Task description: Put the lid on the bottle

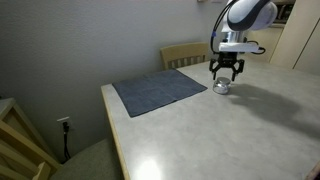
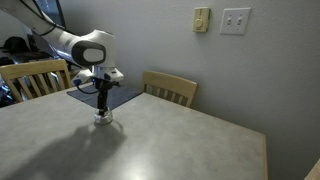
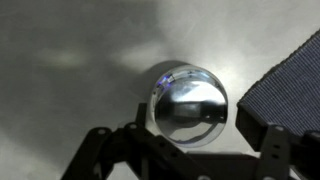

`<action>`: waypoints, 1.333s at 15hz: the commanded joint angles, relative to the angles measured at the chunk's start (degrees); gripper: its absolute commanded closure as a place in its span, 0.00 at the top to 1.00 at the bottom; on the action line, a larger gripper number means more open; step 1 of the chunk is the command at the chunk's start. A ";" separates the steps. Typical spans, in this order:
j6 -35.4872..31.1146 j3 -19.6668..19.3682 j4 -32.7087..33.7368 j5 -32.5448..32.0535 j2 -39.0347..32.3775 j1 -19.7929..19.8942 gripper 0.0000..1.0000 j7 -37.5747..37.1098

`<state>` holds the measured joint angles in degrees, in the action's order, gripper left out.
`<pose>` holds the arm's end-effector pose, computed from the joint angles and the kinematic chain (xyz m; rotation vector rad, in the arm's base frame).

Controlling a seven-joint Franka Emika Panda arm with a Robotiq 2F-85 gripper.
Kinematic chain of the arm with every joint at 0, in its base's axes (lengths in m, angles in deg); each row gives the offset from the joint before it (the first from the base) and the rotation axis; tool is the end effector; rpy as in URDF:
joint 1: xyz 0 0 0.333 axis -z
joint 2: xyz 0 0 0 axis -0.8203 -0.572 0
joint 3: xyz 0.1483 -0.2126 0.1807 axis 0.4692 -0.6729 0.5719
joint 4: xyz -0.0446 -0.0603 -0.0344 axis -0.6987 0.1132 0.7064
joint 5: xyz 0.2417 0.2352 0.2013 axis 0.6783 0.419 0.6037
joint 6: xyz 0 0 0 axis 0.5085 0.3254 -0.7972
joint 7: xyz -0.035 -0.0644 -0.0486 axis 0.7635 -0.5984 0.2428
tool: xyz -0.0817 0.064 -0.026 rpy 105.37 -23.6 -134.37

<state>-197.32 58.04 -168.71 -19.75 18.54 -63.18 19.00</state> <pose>0.6456 0.0797 0.1936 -2.9149 1.0364 0.2017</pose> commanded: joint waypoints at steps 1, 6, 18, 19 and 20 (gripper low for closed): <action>-0.35 -0.89 -2.29 -0.75 2.33 -2.02 1.00 -2.96; -1.21 -1.28 -4.66 -2.45 5.51 -5.26 1.00 -11.09; -3.29 0.54 -7.99 -6.48 12.01 -7.18 1.00 -31.35; -3.22 0.72 -8.18 -6.51 12.34 -7.18 1.00 -31.65; -3.22 0.78 -8.13 -6.51 12.31 -7.19 1.00 -31.65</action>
<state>-200.71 57.79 -176.95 -25.67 30.83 -71.33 -12.27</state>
